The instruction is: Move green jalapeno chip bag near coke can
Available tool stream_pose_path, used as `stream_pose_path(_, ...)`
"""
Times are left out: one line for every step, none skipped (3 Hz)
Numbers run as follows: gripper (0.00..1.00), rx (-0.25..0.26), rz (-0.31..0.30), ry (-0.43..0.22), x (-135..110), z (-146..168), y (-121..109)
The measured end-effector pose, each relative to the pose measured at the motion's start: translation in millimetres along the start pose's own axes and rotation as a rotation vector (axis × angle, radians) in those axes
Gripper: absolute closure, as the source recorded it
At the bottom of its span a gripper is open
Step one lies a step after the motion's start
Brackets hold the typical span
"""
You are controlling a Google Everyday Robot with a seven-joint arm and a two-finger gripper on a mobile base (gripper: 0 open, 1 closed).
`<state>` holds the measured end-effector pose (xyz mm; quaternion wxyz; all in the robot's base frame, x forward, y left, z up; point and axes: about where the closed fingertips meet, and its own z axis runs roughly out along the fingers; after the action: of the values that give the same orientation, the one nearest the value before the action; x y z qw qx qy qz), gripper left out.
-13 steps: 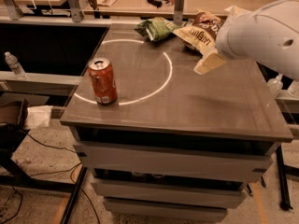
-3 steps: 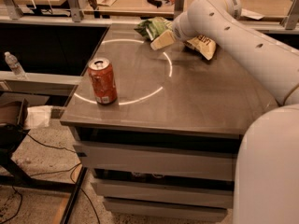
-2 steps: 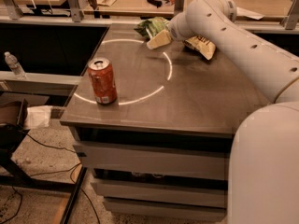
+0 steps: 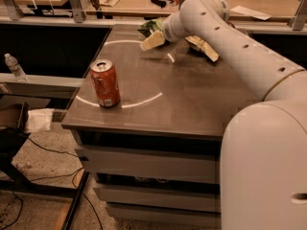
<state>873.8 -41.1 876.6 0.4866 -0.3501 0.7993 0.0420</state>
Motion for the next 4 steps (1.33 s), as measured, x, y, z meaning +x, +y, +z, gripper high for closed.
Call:
stream_pose_path(0.00, -0.028, -0.014, 0.012, -2, 18, 13)
stream_pose_path(0.00, -0.045, -0.026, 0.022, 0, 32, 22)
stream_pose_path(0.18, -0.039, -0.050, 0.015, 2, 46, 20)
stream_pose_path(0.41, -0.033, -0.070, 0.010, 3, 51, 16)
